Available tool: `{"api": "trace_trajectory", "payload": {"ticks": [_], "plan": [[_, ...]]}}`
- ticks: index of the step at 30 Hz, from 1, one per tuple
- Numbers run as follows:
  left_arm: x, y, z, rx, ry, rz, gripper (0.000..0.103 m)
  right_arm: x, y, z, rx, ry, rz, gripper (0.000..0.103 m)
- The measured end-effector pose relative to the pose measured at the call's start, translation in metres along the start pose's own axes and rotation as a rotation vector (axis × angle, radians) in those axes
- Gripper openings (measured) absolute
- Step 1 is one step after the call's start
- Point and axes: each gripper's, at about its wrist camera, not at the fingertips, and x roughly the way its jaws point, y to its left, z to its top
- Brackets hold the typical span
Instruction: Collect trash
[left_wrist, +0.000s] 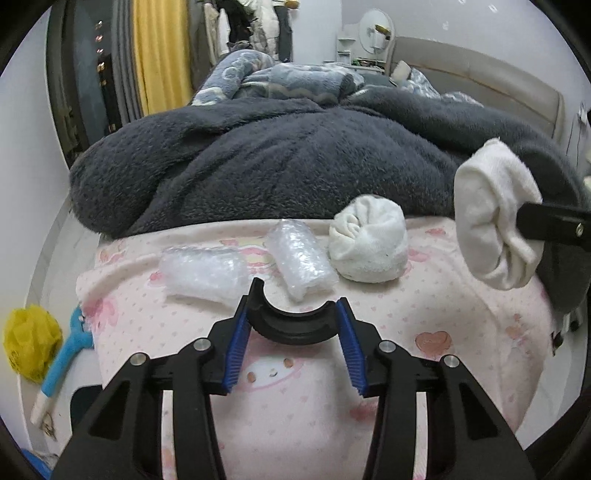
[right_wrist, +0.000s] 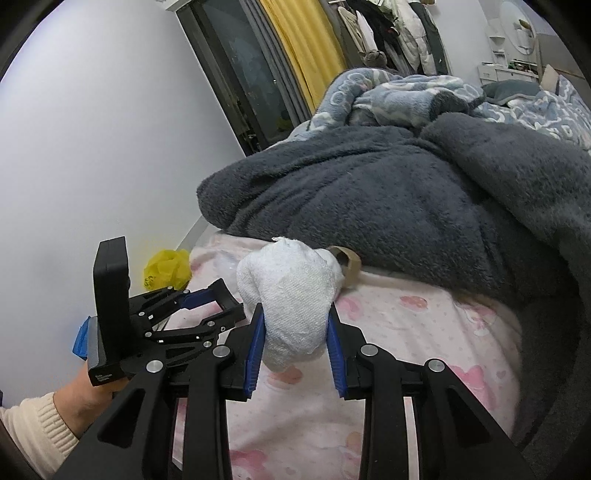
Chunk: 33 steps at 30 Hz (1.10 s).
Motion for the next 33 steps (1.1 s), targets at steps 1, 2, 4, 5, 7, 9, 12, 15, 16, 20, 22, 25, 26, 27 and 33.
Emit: {"api": "trace_trajectory", "payload": {"ticks": [1,2,4,5,7,9,12,15,16,20,22,25,26,27,33], "plan": [[-0.003,0.003,0.0,-0.012,-0.003,-0.003,0.049,0.0,0.002,0.0,-0.002,-0.001,0.002,0.032],[-0.007,0.006,0.0,-0.023,-0.004,-0.006,0.049,0.0,0.004,0.001,-0.003,-0.002,0.004,0.032],[-0.013,0.01,-0.001,-0.039,-0.008,-0.005,0.049,0.001,0.008,0.003,-0.005,-0.004,0.008,0.032],[-0.016,0.014,-0.002,-0.05,-0.009,-0.004,0.049,0.001,0.009,0.004,-0.005,-0.007,0.009,0.032],[-0.022,0.022,-0.004,-0.068,-0.011,-0.002,0.049,0.002,0.015,0.007,-0.004,-0.014,0.014,0.032],[-0.027,0.03,-0.006,-0.085,-0.012,0.003,0.049,0.003,0.022,0.011,-0.007,-0.023,0.021,0.032],[-0.034,0.045,-0.009,-0.118,-0.015,0.016,0.049,0.006,0.035,0.017,-0.02,-0.032,0.036,0.032],[-0.042,0.061,-0.015,-0.157,-0.016,0.037,0.049,0.01,0.051,0.022,-0.039,-0.036,0.051,0.032],[-0.045,0.068,-0.017,-0.168,-0.016,0.045,0.049,0.011,0.055,0.023,-0.045,-0.037,0.055,0.032],[-0.051,0.094,-0.027,-0.213,-0.011,0.079,0.049,0.018,0.076,0.029,-0.072,-0.043,0.071,0.032],[-0.054,0.108,-0.032,-0.239,-0.003,0.088,0.049,0.022,0.086,0.032,-0.082,-0.042,0.08,0.032],[-0.056,0.127,-0.041,-0.279,0.009,0.105,0.049,0.028,0.1,0.034,-0.096,-0.039,0.092,0.032],[-0.056,0.133,-0.043,-0.29,0.013,0.109,0.049,0.03,0.105,0.035,-0.101,-0.037,0.096,0.032],[-0.057,0.139,-0.046,-0.301,0.018,0.115,0.049,0.034,0.11,0.037,-0.107,-0.035,0.101,0.032],[-0.058,0.172,-0.068,-0.348,0.058,0.155,0.049,0.052,0.137,0.039,-0.134,-0.016,0.125,0.032]]}}
